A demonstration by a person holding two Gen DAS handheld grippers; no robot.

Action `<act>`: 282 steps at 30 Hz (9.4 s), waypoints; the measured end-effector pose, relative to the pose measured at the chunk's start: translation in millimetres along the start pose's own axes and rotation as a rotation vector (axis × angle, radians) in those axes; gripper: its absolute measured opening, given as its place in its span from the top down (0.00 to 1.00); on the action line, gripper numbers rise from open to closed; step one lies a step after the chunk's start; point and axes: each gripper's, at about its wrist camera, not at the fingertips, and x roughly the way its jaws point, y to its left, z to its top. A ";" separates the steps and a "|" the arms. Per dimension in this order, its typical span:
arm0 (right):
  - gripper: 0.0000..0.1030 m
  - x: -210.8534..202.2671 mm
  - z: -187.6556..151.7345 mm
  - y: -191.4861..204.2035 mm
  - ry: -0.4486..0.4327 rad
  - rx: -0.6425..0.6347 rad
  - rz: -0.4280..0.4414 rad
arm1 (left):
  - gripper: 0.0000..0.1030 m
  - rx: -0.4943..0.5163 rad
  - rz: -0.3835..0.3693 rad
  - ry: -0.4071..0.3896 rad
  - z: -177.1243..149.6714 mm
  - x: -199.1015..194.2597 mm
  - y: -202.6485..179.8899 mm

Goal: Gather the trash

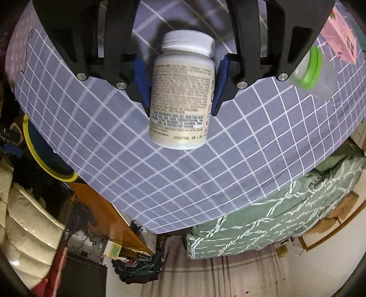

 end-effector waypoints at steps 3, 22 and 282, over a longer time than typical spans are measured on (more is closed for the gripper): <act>0.17 -12.8 -5.9 -2.8 -0.020 0.008 -0.011 | 0.53 -0.003 -0.027 -0.009 -1.6 -15.2 -19.4; 0.17 -106.8 -60.4 -79.4 -0.136 0.154 -0.144 | 0.54 0.218 -0.278 -0.087 51.7 -56.6 -232.1; 0.21 -180.5 -53.1 85.2 -0.303 -0.124 -0.035 | 0.04 -0.316 0.277 -0.492 -182.9 -307.6 -101.1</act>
